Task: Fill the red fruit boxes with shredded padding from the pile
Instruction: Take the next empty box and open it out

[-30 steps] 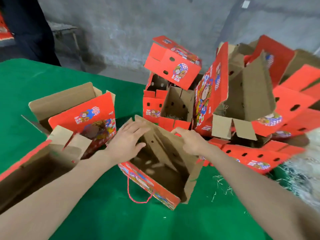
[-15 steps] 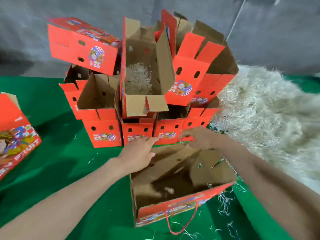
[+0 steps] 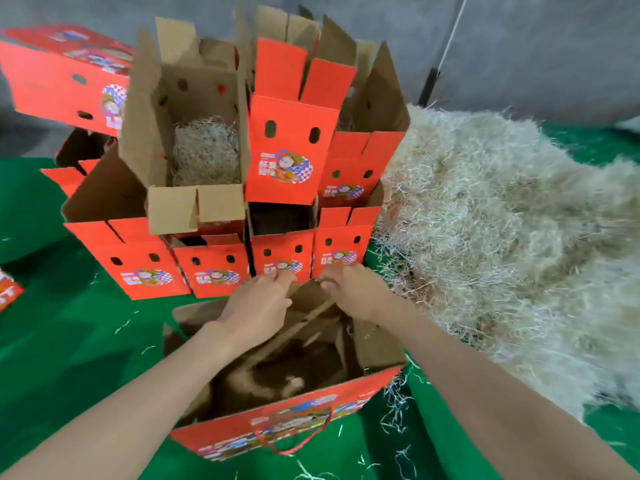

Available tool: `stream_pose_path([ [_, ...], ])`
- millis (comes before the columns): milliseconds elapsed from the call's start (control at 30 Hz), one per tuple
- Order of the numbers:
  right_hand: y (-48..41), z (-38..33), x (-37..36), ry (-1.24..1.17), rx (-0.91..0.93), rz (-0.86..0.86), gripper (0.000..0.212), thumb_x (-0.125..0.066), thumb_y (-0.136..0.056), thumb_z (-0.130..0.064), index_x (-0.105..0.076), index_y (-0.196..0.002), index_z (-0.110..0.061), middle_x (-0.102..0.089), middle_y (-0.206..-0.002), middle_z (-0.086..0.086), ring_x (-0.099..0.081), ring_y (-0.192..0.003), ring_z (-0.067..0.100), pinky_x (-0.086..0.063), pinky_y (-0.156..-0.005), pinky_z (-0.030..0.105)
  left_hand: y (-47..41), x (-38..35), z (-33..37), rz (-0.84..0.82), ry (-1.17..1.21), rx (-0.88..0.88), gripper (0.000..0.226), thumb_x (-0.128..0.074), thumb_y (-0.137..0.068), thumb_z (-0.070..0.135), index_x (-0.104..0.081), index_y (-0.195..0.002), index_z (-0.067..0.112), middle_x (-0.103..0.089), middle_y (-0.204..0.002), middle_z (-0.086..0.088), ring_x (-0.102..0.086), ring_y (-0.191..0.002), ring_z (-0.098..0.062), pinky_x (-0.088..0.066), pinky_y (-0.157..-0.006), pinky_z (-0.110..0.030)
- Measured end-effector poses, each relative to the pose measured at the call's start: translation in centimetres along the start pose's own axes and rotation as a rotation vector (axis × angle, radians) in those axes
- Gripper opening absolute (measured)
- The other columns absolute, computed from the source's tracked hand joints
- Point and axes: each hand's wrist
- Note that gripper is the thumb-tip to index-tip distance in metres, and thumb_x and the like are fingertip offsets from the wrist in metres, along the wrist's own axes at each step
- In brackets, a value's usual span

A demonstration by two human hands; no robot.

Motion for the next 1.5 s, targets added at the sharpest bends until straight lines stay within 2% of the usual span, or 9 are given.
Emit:
stream_pose_path([
  [133, 2.5, 5.0, 2.4, -0.291, -0.102, 0.158, 0.031, -0.047, -0.095, -0.024, -0.052, -0.124, -0.016, -0.062, -0.114, 0.009, -0.059, -0.101, 0.025, -0.048, -0.085, 0.039, -2.8, -0.9, 4.8, 0.036, 0.164, 0.051, 0.040, -0.052, -0.093, 0.029, -0.043, -0.132, 0.026, -0.054, -0.129, 0.003, -0.049, -0.119, -0.020, -0.042, -0.095, -0.034],
  [367, 10.0, 20.5, 4.4, -0.024, -0.544, -0.094, 0.056, -0.065, -0.084, -0.023, -0.040, -0.135, -0.019, -0.050, -0.133, 0.007, -0.053, -0.113, 0.023, -0.042, -0.100, 0.034, -7.3, -3.2, 14.9, 0.001, 0.387, -0.097, 0.037, -0.052, -0.093, 0.030, -0.049, -0.129, 0.027, -0.048, -0.135, 0.009, -0.045, -0.109, -0.001, -0.022, -0.099, -0.019],
  [600, 14.0, 27.1, 2.1, 0.067, -0.537, -0.374, 0.134, -0.084, -0.054, -0.042, 0.018, -0.142, -0.042, 0.032, -0.144, 0.007, 0.027, -0.129, 0.042, -0.001, -0.103, 0.067, -10.3, -5.9, 19.8, -0.177, 0.412, -0.124, 0.033, -0.054, -0.091, 0.030, -0.052, -0.124, 0.025, -0.057, -0.121, 0.010, -0.050, -0.104, -0.002, -0.035, -0.091, -0.017],
  [800, 11.2, 27.2, 1.6, -0.131, -0.613, 0.094, 0.044, -0.055, -0.080, 0.006, -0.055, -0.119, -0.014, -0.057, -0.118, 0.010, -0.056, -0.103, 0.022, -0.050, -0.091, 0.032, -11.5, -6.8, 21.6, -0.244, 0.445, -0.063, 0.056, -0.064, -0.084, 0.036, -0.040, -0.134, 0.029, -0.050, -0.129, 0.009, -0.049, -0.112, -0.004, -0.036, -0.094, -0.020],
  [1033, 6.4, 26.4, 8.7, -0.838, -0.689, 0.637, 0.015, -0.068, -0.076, -0.003, -0.057, -0.085, 0.002, -0.060, -0.074, 0.014, -0.050, -0.059, 0.019, -0.040, -0.048, 0.032, -12.6, -8.1, 26.2, -0.592, 0.850, 0.239, 0.151, -0.081, -0.040, 0.060, 0.033, -0.137, 0.038, 0.023, -0.153, 0.006, 0.008, -0.143, -0.018, -0.006, -0.116, -0.050],
  [1133, 5.1, 25.6, 10.1, -0.991, -0.676, 0.709, 0.017, -0.069, -0.077, -0.005, -0.057, -0.088, -0.001, -0.053, -0.068, 0.008, -0.045, -0.053, 0.014, -0.035, -0.043, 0.024, -14.0, -8.7, 27.5, -0.503, 0.961, 0.447, 0.134, -0.084, -0.060, 0.027, 0.020, -0.145, 0.028, -0.014, -0.154, -0.006, -0.024, -0.139, -0.026, -0.026, -0.112, -0.047],
  [1200, 4.9, 25.3, 10.8, -0.979, -0.666, 0.703, 0.025, -0.070, -0.078, -0.010, -0.056, -0.097, 0.000, -0.060, -0.080, 0.012, -0.057, -0.064, 0.015, -0.049, -0.052, 0.029, -15.7, -8.2, 26.8, -0.388, 1.077, 0.586, 0.082, -0.077, -0.069, 0.006, -0.029, -0.136, 0.011, -0.055, -0.118, -0.004, -0.057, -0.102, -0.024, -0.054, -0.075, -0.039],
  [1333, 6.9, 26.5, 12.6, -0.781, -0.502, 0.183, 0.046, -0.072, -0.077, -0.031, -0.050, -0.111, -0.011, -0.055, -0.113, 0.007, -0.054, -0.098, 0.016, -0.044, -0.087, 0.030, -19.1, -5.5, 23.5, -0.114, 1.180, 0.767, 0.011, -0.052, -0.084, 0.000, -0.055, -0.094, 0.001, -0.052, -0.071, -0.007, -0.049, -0.061, -0.019, -0.035, -0.054, -0.025],
  [1500, 7.5, 27.2, 13.5, -0.202, -0.377, -0.121, 0.093, -0.074, -0.068, -0.049, -0.028, -0.144, -0.019, -0.002, -0.156, -0.002, 0.000, -0.142, 0.026, -0.003, -0.113, 0.052, -20.8, -2.6, 21.1, -0.098, 1.454, 0.734, 0.019, -0.047, -0.086, 0.002, -0.059, -0.073, 0.007, -0.058, -0.047, -0.007, -0.056, -0.038, -0.020, -0.049, -0.044, -0.027],
])
Point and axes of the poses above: each hand's wrist, its own y-axis away from the middle knuckle, its own x-axis out of the back of the hand, z = x × y
